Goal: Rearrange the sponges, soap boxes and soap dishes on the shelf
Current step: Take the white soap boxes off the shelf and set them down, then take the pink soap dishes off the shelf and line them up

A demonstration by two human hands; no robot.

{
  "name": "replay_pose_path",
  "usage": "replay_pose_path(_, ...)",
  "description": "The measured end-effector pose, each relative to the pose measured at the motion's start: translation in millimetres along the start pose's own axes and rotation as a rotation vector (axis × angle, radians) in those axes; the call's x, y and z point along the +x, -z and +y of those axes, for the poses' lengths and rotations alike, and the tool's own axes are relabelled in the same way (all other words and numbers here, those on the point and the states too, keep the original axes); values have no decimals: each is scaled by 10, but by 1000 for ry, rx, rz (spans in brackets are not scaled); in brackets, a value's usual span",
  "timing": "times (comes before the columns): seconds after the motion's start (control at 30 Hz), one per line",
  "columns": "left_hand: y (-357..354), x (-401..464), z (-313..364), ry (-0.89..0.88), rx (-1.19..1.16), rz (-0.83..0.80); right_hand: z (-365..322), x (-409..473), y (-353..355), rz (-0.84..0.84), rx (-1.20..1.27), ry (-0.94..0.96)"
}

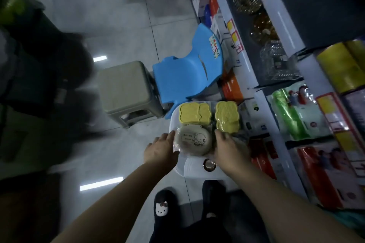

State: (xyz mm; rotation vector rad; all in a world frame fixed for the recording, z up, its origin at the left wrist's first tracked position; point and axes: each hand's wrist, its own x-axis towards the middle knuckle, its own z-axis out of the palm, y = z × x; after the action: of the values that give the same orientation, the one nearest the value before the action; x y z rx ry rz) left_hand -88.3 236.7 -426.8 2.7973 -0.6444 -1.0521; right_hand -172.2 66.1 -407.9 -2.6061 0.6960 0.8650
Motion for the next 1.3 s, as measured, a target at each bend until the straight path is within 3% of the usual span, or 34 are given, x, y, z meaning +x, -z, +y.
replay_pose_path(0.17,920,-409,443,-197,112,159,-22,-611,828,176,-17,5)
replay_pose_path(0.37,2099,-1130,1326,-573,280,398,166,-1705,1871,502,-44,-53)
replay_pose_path(0.6,2716,-2040,2746,-989,426,590,784,-3155,2679,847,-59,-311)
replay_pose_path(0.77,2581,-2470,3692,-1208,483,545,1513,-3891,2730,913,-31,-620)
replay_pose_path(0.97,2262,-2602,4474,-1297,523,346,2169,-4354,2429,777,-4,-888)
replay_pose_path(1.07,2088,-2436,4759,-1306,469,234,2358,-4330,2300,753,21,-918)
replay_pose_path(1.2,1932,-2256,4933,-1310,169,-33,2385,-4238,2286,628,176,-849)
replay_pose_path(1.3,1911,-2222,4954,-1261,-10,-23,2394,-4133,2314,697,329,-723)
